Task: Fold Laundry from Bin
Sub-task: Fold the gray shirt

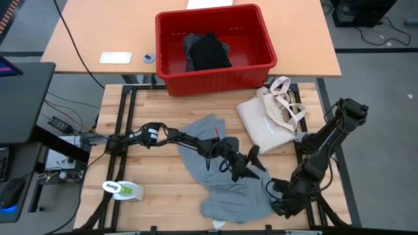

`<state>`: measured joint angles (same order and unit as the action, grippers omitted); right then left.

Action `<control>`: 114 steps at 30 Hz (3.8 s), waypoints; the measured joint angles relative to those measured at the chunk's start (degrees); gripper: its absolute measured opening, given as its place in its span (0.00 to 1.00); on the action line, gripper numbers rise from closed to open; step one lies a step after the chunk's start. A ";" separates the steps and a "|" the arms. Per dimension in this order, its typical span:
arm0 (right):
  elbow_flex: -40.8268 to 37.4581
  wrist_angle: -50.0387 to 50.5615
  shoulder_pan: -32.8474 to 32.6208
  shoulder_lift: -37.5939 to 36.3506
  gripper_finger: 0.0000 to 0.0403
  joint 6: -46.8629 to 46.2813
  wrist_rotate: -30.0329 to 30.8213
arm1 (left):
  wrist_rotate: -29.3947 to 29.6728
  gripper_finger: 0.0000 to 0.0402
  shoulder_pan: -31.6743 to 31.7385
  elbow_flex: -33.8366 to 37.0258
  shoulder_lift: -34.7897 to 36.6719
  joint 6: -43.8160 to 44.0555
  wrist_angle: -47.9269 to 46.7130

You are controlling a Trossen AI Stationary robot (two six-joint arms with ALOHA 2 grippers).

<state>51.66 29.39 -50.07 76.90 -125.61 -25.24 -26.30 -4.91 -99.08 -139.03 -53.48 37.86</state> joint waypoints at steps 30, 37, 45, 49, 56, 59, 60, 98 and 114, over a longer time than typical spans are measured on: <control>-0.02 24.55 6.51 7.69 0.41 40.98 25.53 | 26.04 0.35 5.26 0.21 17.36 10.37 -40.76; -3.78 25.00 1.77 2.39 0.41 41.84 39.99 | 30.44 0.29 5.01 0.02 24.84 17.46 -51.22; -11.88 14.80 2.10 2.02 0.41 45.61 51.07 | 36.53 0.28 5.30 15.31 24.81 21.67 -48.85; -12.82 12.15 2.61 2.32 0.41 47.67 53.70 | 43.82 0.28 7.03 23.59 25.20 22.01 -42.05; -13.02 8.16 2.89 2.90 0.41 47.57 57.46 | 42.31 0.28 12.91 25.89 27.05 28.65 -55.04; -13.76 6.32 2.57 4.04 0.41 48.03 58.04 | 37.73 0.28 13.36 25.65 30.87 28.74 -63.36; -14.05 6.12 2.52 4.57 0.41 48.46 58.46 | 35.83 0.28 13.35 25.65 32.24 28.43 -67.08; -16.11 0.37 5.85 7.78 0.41 64.01 52.75 | 74.22 0.28 17.07 41.32 48.79 18.33 -83.38; -16.09 -20.27 9.42 2.44 0.41 82.58 65.31 | 34.97 0.28 11.77 41.35 49.63 23.31 -68.20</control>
<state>35.57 9.12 -40.64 79.34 -43.03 40.07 8.67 6.86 -57.74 -89.39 -30.17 -30.34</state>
